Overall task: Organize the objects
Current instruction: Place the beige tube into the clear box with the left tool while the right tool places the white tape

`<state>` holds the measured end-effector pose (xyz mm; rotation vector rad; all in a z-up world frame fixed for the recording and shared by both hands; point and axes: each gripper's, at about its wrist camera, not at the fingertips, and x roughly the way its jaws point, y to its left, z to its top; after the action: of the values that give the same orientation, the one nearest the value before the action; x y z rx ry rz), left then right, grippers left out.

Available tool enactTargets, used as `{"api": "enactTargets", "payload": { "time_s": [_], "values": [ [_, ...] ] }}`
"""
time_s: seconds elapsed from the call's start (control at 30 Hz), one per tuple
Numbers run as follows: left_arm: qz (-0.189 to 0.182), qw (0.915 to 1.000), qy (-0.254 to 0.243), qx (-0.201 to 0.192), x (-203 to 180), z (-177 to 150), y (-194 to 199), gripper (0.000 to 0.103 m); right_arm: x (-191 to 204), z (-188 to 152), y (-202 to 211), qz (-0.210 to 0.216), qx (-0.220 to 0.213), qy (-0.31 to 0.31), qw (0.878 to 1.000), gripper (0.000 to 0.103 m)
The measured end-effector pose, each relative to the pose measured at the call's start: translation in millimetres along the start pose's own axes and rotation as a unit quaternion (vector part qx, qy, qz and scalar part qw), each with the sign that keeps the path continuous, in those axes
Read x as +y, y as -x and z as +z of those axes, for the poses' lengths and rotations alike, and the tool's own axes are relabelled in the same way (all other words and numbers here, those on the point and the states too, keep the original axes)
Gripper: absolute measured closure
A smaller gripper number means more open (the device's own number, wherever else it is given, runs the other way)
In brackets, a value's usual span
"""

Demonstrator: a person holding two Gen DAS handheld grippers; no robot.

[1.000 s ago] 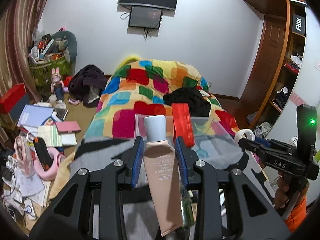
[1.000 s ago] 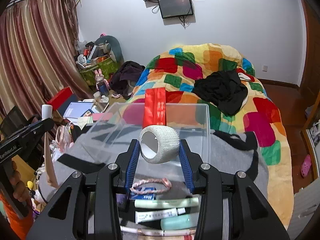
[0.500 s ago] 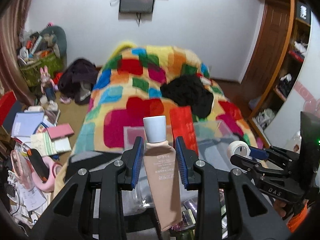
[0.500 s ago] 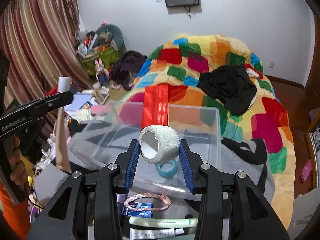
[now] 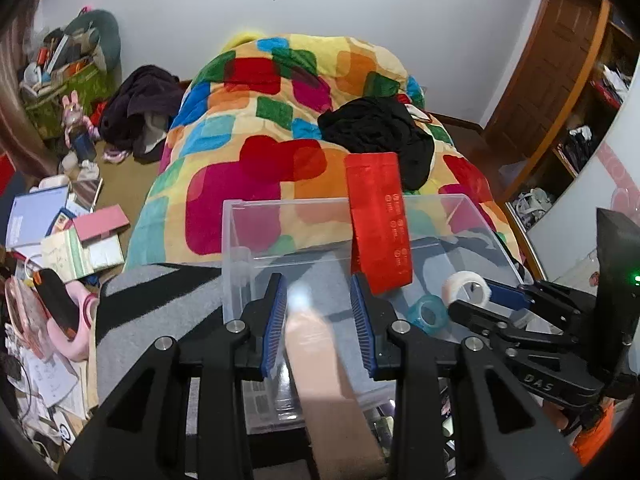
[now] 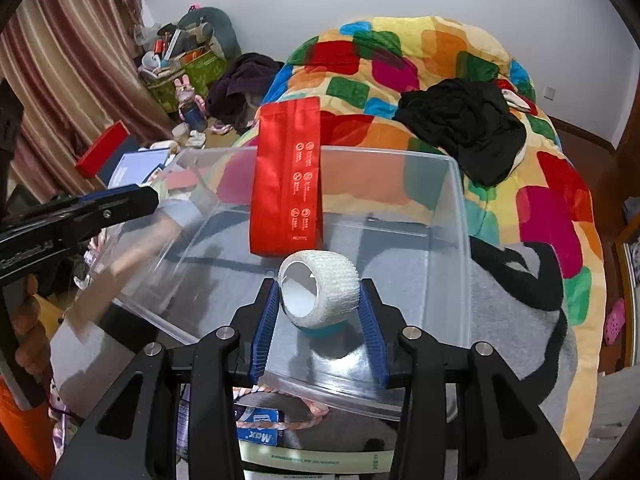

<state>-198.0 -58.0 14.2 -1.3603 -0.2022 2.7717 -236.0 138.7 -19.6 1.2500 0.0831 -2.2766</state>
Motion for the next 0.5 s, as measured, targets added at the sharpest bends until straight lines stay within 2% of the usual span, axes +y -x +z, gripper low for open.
{"api": "enactTargets", "payload": {
  "time_s": [0.1,0.2,0.3,0.47,0.5],
  "values": [
    [0.003,0.9999,-0.011,-0.011,-6.8,-1.3,7.3,0.068,6.5,-0.4,-0.6,-0.007,0.0,0.011,1.0,0.065],
    [0.008,0.9994,-0.022,-0.025,-13.2,-5.2,17.4,0.058,13.1,-2.5,2.0,-0.017,-0.003,0.023,1.0,0.063],
    [0.016,0.9985,-0.03,-0.044,-18.5,-9.8,28.8,0.045,16.5,-4.0,7.5,-0.02,-0.009,0.027,0.999,0.054],
    [0.024,0.9968,-0.043,-0.063,-26.2,-18.0,44.5,0.042,19.8,-8.7,25.6,-0.022,-0.029,0.028,0.999,0.043],
    [0.023,0.9966,-0.043,-0.067,-27.0,-20.4,47.8,0.037,20.6,-10.0,30.1,-0.023,-0.034,0.028,0.999,0.041]
  ]
}}
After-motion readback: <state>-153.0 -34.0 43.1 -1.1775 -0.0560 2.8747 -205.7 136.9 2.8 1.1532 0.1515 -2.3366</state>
